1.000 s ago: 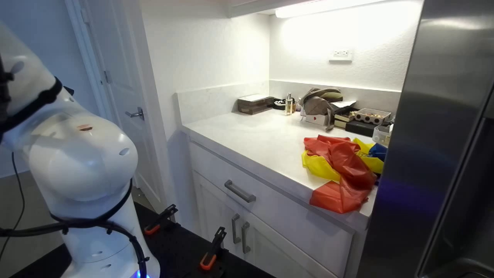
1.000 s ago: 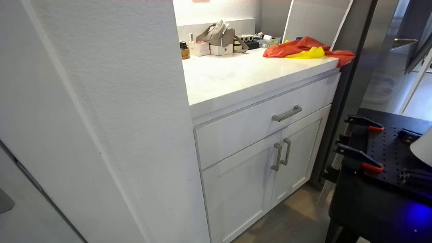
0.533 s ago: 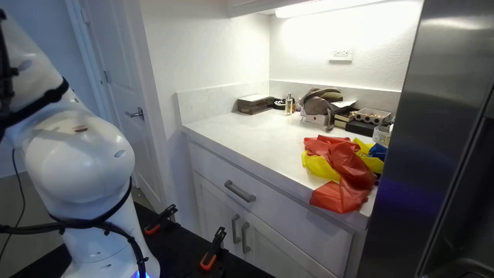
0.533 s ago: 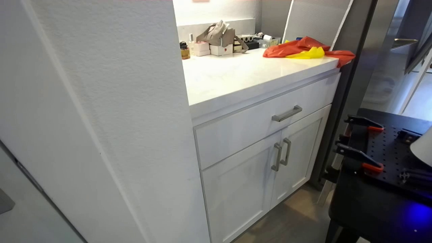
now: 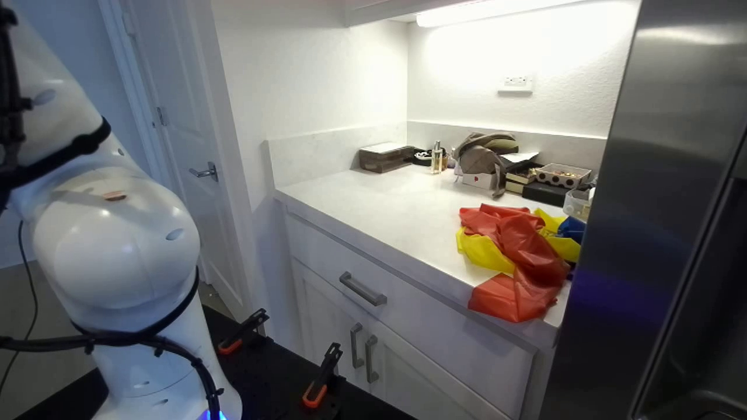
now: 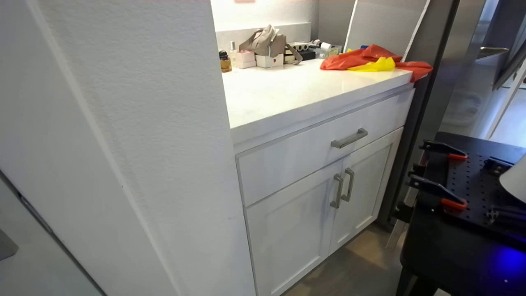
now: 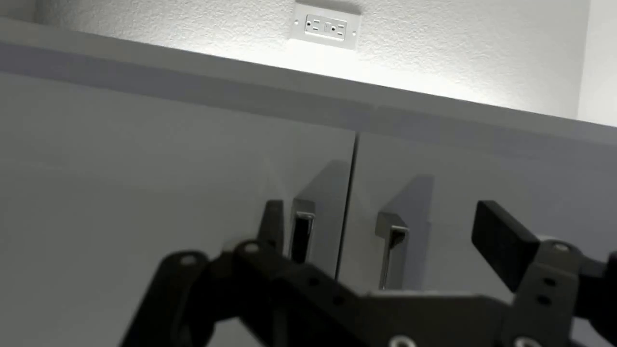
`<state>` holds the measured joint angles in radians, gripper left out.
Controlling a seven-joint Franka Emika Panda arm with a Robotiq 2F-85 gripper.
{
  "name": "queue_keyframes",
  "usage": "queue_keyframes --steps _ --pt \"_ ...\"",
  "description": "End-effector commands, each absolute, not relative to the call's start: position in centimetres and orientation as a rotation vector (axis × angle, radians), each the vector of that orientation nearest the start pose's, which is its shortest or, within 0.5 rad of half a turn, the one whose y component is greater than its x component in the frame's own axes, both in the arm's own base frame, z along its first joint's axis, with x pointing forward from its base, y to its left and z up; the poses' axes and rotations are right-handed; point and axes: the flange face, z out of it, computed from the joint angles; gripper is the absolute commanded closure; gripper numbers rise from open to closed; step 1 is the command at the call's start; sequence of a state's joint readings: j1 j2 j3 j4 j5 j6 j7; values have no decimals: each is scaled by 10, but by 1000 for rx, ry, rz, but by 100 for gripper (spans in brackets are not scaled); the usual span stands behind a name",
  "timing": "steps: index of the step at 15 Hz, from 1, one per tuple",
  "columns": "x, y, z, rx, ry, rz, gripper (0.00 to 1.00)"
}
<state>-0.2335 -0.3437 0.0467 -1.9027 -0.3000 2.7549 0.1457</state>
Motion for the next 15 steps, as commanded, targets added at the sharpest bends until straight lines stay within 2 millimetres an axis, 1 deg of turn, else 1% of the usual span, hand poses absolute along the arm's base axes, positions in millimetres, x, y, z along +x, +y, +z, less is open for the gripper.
queue_keyframes --steps 1,5,9,12,15 --pt "488 -75 800 -2798 203 -1996 0" --pt "490 -82 809 -2768 198 -2047 0" --pt "499 -86 813 -2732 160 -2111 0" --pt "505 -90 815 -2715 163 -2132 0" --pt "509 -99 817 -2713 192 -2137 0"
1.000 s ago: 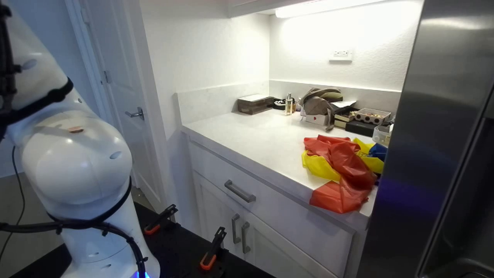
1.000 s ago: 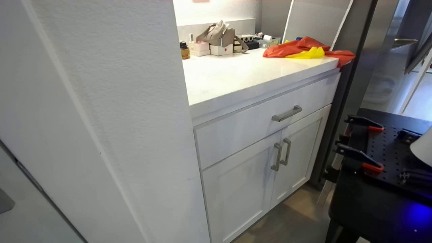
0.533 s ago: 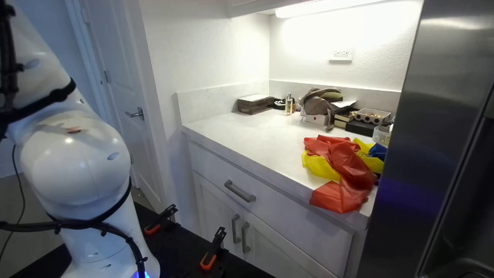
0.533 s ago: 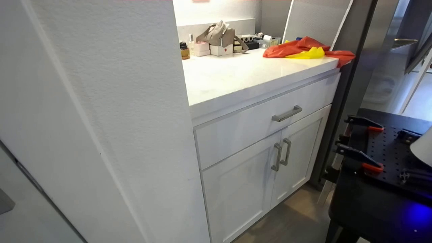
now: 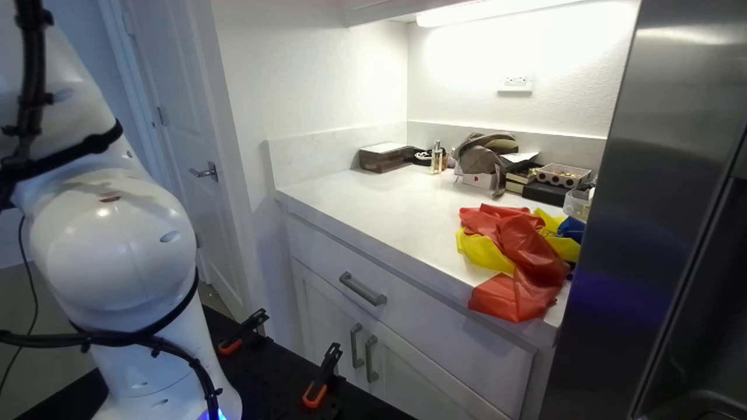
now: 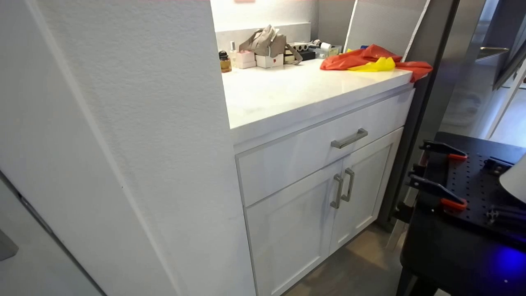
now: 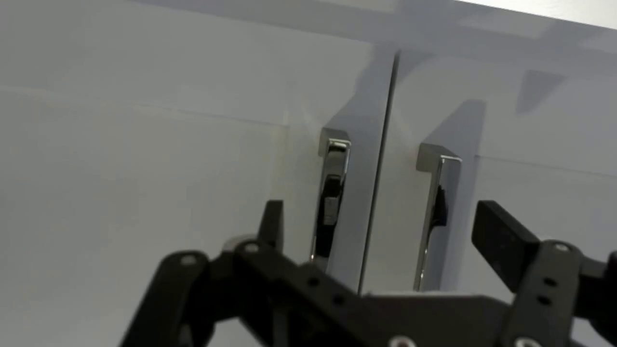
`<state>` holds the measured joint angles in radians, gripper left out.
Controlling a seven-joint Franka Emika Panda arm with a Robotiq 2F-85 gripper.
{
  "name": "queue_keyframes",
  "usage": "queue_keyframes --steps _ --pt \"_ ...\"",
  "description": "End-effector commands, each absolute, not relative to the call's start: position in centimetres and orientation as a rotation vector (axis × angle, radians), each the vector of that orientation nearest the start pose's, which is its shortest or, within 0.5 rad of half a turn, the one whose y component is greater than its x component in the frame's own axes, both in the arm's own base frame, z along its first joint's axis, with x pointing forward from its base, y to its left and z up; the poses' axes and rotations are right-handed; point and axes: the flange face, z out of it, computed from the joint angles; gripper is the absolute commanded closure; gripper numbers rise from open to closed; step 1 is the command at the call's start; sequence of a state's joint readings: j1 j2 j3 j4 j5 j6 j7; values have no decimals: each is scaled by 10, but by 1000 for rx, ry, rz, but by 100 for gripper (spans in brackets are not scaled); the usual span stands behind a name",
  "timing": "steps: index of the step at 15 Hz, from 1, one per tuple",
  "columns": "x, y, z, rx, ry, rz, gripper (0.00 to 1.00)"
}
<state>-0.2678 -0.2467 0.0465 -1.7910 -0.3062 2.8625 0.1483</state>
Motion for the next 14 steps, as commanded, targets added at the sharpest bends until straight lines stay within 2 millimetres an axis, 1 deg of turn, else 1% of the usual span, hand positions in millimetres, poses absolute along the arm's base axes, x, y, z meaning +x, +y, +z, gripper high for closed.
queue_keyframes --steps 1,6,14 --pt "510 -103 819 -2710 200 -2141 0" --pt "514 -116 823 -2692 222 -2157 0" --pt "537 -130 822 -2657 241 -2179 0"
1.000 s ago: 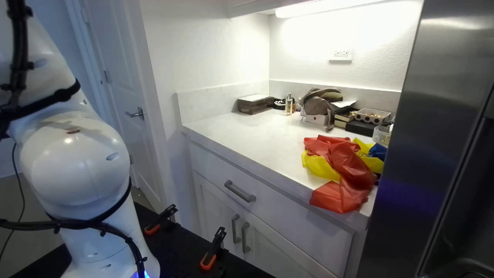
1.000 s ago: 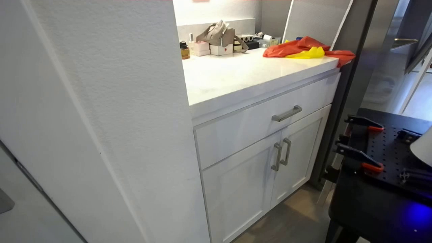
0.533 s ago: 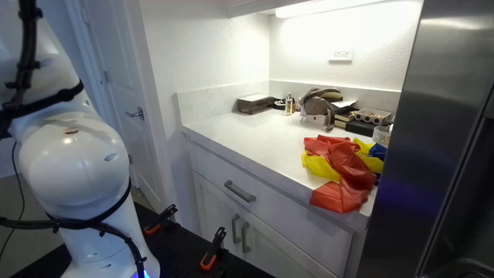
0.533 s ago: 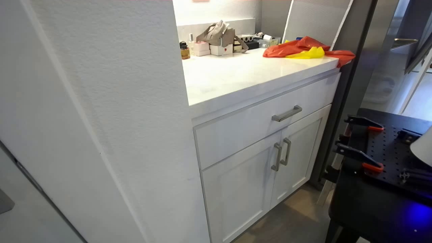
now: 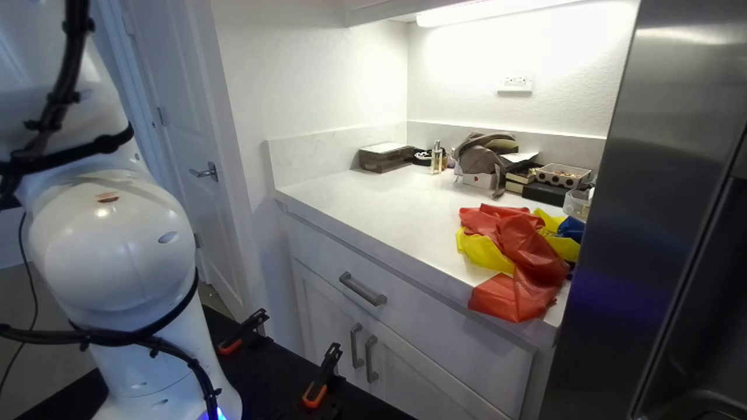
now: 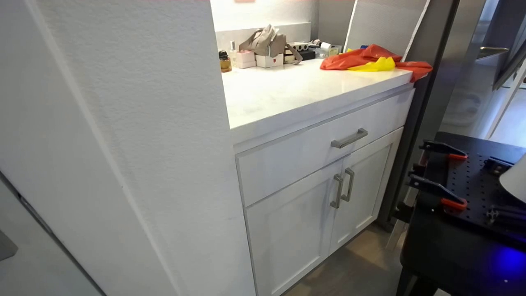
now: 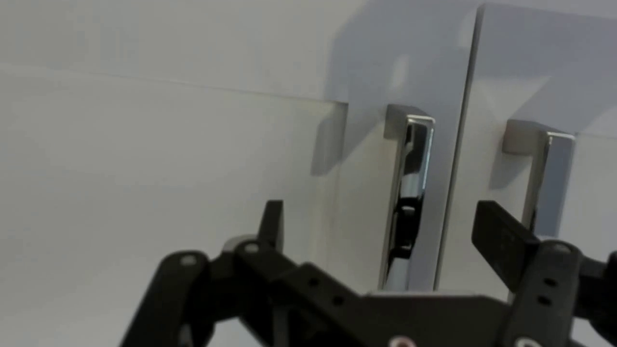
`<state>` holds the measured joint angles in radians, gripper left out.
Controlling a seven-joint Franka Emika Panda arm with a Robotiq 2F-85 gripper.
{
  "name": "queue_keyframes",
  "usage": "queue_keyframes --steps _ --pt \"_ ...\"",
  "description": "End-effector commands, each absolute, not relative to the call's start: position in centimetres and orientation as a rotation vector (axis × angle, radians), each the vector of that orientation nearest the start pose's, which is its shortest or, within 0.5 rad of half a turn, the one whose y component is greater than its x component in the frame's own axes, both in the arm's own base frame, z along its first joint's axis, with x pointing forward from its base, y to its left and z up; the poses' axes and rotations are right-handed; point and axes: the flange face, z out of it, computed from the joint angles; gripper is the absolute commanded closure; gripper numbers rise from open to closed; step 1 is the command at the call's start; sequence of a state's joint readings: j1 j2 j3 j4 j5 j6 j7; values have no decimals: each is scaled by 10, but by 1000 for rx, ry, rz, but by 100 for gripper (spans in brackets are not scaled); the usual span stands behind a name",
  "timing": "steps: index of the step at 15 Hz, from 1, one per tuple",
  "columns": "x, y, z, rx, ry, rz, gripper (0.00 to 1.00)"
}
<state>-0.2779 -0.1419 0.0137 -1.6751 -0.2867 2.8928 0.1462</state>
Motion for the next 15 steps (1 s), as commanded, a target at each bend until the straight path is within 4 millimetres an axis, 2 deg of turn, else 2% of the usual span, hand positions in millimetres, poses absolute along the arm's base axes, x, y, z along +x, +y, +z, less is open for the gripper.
queue_keyframes --steps 1,2,3,6,10,11,15 --pt "539 -132 822 -2654 242 -2185 25" --pt "541 -133 822 -2654 243 -2188 26" --pt "543 -134 823 -2653 246 -2190 32" --pt "544 -132 823 -2647 243 -2191 58" --pt "542 -133 824 -2653 259 -2182 85" --pt "542 -132 824 -2644 279 -2174 89" --pt "540 -127 824 -2664 289 -2144 89"
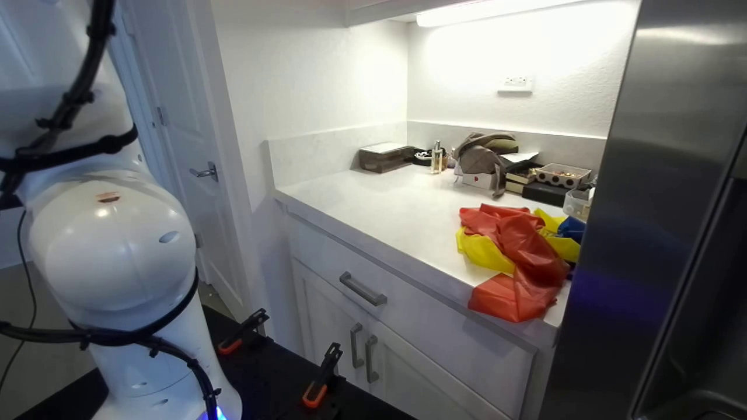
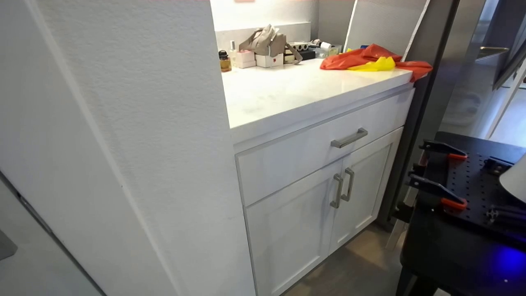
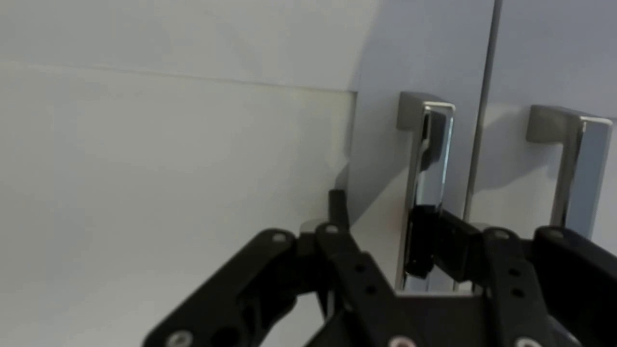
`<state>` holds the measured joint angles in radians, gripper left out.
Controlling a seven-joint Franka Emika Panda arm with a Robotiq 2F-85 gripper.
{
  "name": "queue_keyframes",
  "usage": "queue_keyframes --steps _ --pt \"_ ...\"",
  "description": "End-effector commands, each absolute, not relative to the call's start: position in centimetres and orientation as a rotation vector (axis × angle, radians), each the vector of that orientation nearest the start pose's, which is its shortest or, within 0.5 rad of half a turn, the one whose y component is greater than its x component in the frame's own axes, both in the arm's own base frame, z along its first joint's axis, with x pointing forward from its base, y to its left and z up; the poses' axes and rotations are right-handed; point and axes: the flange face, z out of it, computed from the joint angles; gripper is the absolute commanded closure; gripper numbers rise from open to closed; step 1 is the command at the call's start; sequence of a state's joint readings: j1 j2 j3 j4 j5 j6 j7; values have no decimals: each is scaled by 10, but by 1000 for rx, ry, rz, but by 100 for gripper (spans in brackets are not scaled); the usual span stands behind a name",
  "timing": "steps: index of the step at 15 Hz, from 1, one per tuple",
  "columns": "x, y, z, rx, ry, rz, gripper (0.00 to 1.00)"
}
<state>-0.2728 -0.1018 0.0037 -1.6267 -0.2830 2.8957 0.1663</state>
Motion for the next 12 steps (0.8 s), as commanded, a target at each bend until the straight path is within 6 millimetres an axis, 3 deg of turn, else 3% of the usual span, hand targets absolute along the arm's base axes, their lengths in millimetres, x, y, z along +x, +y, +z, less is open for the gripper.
queue_keyframes --steps 1,4,5,7,8,10,12 --pt "539 -125 824 -2670 283 -2137 89" --pt "536 -114 826 -2710 287 -2085 89" --pt "535 -112 826 -2719 285 -2079 39" --pt "535 -107 827 -2734 277 -2066 32" --pt "534 -104 827 -2742 278 -2058 71" --pt "535 -100 827 -2753 267 -2050 72" --pt "535 -100 828 -2759 263 -2058 88"
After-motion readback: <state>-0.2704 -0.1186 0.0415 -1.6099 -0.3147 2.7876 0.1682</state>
